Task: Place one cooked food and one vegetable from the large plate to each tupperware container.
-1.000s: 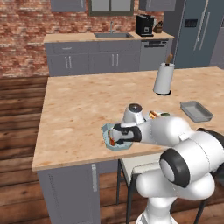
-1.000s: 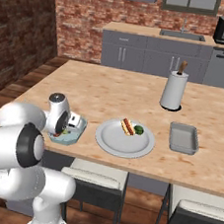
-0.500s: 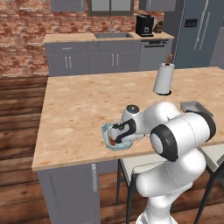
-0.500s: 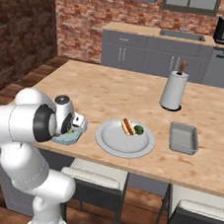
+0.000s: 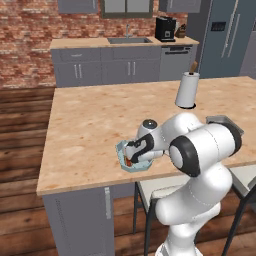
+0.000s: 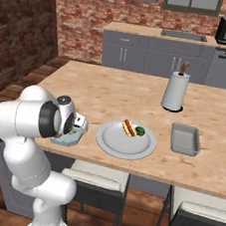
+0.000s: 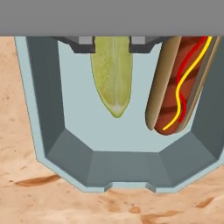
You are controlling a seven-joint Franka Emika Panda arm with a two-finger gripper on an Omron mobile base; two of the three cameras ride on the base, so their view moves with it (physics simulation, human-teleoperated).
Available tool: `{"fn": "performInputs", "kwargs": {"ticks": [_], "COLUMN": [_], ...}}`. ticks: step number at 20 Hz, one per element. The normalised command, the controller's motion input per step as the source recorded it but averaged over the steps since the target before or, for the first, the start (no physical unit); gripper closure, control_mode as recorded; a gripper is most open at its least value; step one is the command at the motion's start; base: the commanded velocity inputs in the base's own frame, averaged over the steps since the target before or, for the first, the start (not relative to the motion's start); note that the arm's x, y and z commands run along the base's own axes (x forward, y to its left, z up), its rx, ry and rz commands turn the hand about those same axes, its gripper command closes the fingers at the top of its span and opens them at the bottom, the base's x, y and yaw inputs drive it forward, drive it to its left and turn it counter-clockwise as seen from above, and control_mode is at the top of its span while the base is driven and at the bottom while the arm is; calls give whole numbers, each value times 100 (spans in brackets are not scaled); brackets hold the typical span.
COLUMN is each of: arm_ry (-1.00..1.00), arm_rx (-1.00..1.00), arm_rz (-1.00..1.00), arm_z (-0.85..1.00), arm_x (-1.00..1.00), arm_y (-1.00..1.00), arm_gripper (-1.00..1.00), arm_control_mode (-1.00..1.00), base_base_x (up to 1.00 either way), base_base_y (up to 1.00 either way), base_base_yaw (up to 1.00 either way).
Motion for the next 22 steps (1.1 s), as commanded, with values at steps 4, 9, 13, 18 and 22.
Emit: {"fn": "performInputs", "kwargs": {"ticks": [4, 9, 13, 18, 22], "arm_ry": [0, 0, 0, 0, 0], "arm_rx": [0, 0, 0, -1, -2], "arm_rz": [0, 0, -3, -3, -6], "arm_z": [0, 0, 31, 89, 81], "arm_x": [0, 0, -25, -54, -27], "arm_y": [0, 0, 0, 0, -7], "arm_gripper": [-100, -100, -100, -100, -100], "arm_control_mode": [-100, -100, -100, -100, -100], "base_base_x": [0, 0, 0, 0, 0], "base_base_y": [0, 0, 0, 0, 0], "base_base_yaw": [0, 0, 0, 0, 0]}}
